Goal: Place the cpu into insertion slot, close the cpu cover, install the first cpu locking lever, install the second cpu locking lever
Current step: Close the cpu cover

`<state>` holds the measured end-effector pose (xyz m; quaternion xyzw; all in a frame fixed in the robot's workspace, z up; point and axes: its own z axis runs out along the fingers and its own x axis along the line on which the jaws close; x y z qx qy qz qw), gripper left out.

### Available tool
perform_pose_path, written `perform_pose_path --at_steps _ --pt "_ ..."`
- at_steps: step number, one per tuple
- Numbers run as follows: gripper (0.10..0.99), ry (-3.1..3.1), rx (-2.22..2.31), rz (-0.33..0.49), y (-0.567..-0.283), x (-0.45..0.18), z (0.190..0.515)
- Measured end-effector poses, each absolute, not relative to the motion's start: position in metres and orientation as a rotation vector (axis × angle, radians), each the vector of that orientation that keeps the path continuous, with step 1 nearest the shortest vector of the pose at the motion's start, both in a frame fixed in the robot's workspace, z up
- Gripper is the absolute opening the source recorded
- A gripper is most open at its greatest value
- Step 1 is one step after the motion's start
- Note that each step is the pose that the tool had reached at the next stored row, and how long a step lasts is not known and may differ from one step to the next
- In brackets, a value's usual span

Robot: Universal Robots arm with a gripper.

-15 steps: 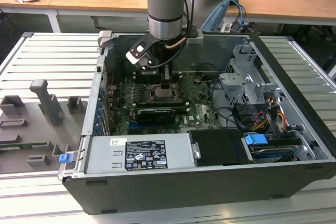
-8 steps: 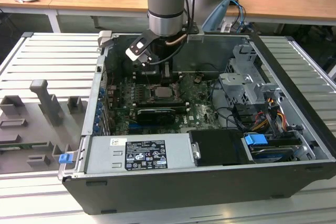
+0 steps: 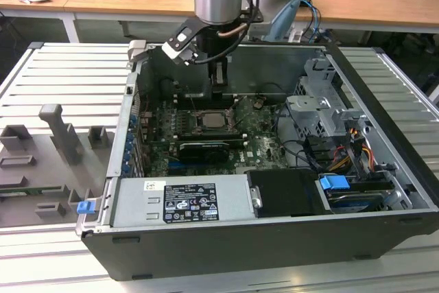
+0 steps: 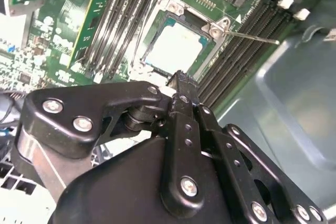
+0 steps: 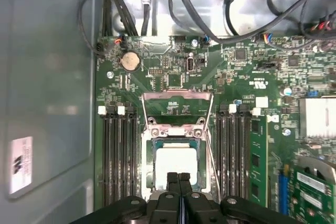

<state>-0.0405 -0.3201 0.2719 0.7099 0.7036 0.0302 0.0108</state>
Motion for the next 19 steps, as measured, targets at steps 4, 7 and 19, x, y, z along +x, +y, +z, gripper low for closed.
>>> perform_pose_path --at_steps 4,7,19 --pt "0.106 2.195 2.215 0.094 -0.320 -0.033 0.272" --pt "0.106 2.195 2.215 0.094 -0.320 -0.015 0.272" --pt "0.106 2.244 2.185 0.076 -0.319 0.026 0.271"
